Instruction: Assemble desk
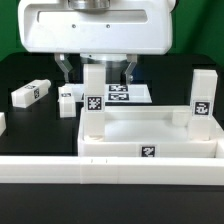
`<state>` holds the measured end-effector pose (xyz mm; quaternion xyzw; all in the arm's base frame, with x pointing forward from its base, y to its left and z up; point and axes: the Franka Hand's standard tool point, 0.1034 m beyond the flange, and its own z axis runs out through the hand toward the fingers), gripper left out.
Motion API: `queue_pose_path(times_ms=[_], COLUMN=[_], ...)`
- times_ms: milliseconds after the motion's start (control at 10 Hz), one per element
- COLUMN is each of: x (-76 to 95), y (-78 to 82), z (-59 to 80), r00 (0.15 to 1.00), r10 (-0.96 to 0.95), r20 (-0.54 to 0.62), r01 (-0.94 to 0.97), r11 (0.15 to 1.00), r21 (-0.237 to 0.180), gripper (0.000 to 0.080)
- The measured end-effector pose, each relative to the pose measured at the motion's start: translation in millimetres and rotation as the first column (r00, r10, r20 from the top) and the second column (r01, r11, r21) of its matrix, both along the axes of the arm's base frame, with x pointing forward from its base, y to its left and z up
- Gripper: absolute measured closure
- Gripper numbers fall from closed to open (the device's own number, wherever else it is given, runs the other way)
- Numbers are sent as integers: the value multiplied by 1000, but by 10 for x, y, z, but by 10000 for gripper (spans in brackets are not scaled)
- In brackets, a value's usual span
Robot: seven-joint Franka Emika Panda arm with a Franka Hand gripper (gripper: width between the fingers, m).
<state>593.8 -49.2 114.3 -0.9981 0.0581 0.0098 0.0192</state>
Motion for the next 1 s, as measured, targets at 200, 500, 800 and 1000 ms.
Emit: queue_pose_path(times_ms=[200,500,800,1000], x=[10,1,1,2], y=[-26,-33,-37,-37], z=[-13,-23,-24,-24], r00=[981,974,974,977], r10=[191,225,224,211], r20=[18,17,17,17], r01=[-191,-224,-224,-211], r11=[981,974,974,977], r21=[-19,-19,-19,-19], gripper=[150,391,511,511])
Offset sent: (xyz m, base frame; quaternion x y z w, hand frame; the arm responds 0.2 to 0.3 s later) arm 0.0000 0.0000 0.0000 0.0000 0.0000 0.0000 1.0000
